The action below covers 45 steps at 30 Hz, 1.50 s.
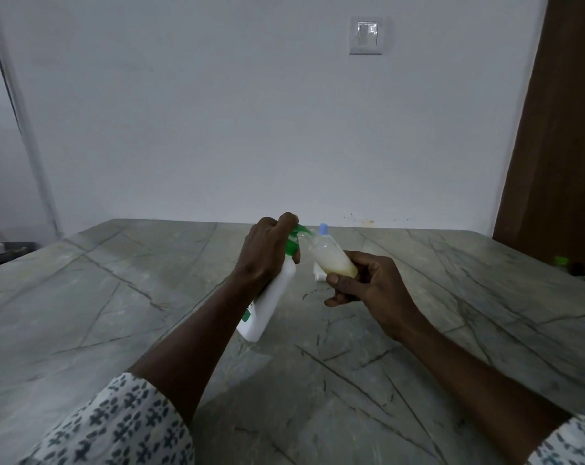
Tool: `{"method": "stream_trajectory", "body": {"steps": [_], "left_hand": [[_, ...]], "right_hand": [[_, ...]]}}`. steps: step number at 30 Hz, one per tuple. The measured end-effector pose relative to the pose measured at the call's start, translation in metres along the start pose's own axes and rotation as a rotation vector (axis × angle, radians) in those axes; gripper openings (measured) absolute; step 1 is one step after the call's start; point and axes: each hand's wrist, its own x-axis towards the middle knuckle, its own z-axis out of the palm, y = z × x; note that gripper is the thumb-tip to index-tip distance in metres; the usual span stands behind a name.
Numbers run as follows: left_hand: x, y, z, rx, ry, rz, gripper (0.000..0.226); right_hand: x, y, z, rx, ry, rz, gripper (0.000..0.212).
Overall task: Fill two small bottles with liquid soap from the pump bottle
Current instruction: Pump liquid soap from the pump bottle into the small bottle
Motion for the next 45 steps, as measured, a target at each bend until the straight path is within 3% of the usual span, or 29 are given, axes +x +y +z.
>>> {"method": "stream_trajectory", "body": {"steps": [5, 13, 26, 34, 40, 45], "left_hand": [[0.002, -0.003, 0.001, 0.017, -0.009, 0.018, 0.052], [0.004, -0.007, 0.003, 0.08, 0.013, -0.016, 0.08], [0.001, -0.003, 0.0, 0.072, 0.013, 0.045, 0.058], [0.003, -0.007, 0.003, 0.062, 0.002, 0.019, 0.077], [0.002, -0.004, 0.003, 0.06, 0.007, 0.019, 0.074], [0.0, -0.001, 0.001, 0.114, 0.024, 0.096, 0.057]], "right_hand": [[0.0, 0.0, 0.0, 0.001, -0.004, 0.007, 0.047], [0.001, -0.001, -0.001, 0.026, 0.032, 0.004, 0.045], [0.0, 0.0, 0.001, 0.014, -0.006, 0.015, 0.048], [0.001, -0.001, -0.002, 0.021, 0.032, 0.003, 0.047], [0.001, -0.001, -0.001, 0.016, 0.032, 0.006, 0.047], [0.0, -0.001, 0.0, 0.016, 0.006, 0.025, 0.047]]}}
